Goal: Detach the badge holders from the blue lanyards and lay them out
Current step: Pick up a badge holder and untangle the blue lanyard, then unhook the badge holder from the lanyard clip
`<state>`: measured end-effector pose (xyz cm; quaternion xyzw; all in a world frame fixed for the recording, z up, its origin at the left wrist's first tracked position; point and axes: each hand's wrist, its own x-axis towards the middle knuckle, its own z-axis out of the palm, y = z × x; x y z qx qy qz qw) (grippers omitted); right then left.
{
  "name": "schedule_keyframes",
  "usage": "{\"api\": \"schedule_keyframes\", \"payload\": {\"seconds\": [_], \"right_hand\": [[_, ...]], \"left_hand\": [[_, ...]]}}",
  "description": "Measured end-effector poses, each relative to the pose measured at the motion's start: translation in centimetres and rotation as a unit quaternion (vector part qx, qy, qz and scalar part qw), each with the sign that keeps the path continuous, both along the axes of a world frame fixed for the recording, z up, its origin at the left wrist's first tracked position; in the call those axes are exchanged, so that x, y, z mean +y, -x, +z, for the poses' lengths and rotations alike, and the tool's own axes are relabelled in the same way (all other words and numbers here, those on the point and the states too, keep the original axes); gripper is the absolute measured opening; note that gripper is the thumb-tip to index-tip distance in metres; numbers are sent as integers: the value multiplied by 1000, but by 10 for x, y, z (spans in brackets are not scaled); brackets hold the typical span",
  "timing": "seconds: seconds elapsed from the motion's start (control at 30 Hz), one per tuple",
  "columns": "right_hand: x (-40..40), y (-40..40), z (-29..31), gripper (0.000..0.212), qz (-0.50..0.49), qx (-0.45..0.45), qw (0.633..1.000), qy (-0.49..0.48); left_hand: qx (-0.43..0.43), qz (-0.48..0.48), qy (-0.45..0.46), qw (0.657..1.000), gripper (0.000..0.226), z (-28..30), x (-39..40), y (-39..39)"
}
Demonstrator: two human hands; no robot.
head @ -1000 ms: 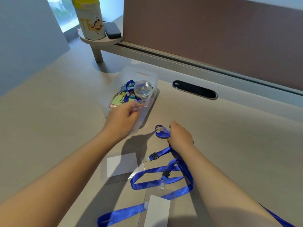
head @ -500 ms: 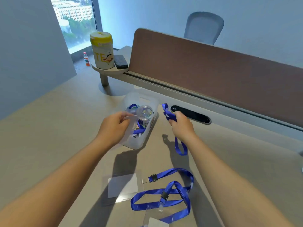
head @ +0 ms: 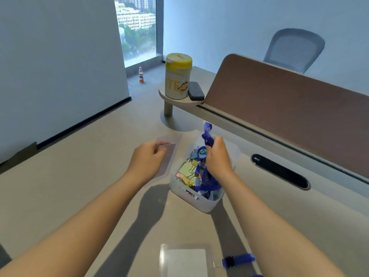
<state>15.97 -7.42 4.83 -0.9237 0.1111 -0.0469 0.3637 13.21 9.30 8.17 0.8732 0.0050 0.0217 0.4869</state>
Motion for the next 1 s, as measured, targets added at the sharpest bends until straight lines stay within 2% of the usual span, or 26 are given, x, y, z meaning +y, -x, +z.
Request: {"api": "schedule_keyframes", "payload": {"seconds": [0.07, 0.13, 0.2, 0.33, 0.57, 0.73, 1.0], "right_hand": [[4, -2, -19, 25, 46, 63, 987, 143], [2, -1, -32, 31, 102, 131, 948, 272], [-4, 4, -35, 36, 130, 181, 926, 304], [-22, 23, -20, 37, 118, 175, 945, 248], [-85, 104, 12, 33, 45, 142, 970, 191], [-151, 197, 15, 35, -43, 167, 968, 184], [-229, 343, -21, 37, -163, 260, 942, 133]], "left_hand": [[4, 6, 11, 1000, 28, -4, 8, -6], [6, 7, 19, 1000, 27, -7, 12, -7], [10, 2, 25, 1000, 27, -7, 12, -7], [2, -25, 18, 1000, 27, -4, -3, -3], [-51, -146, -38, 987, 29, 16, -76, 48], [-95, -252, -100, 958, 27, 10, -144, 110], [-64, -392, -197, 896, 36, -38, -231, 197]]}}
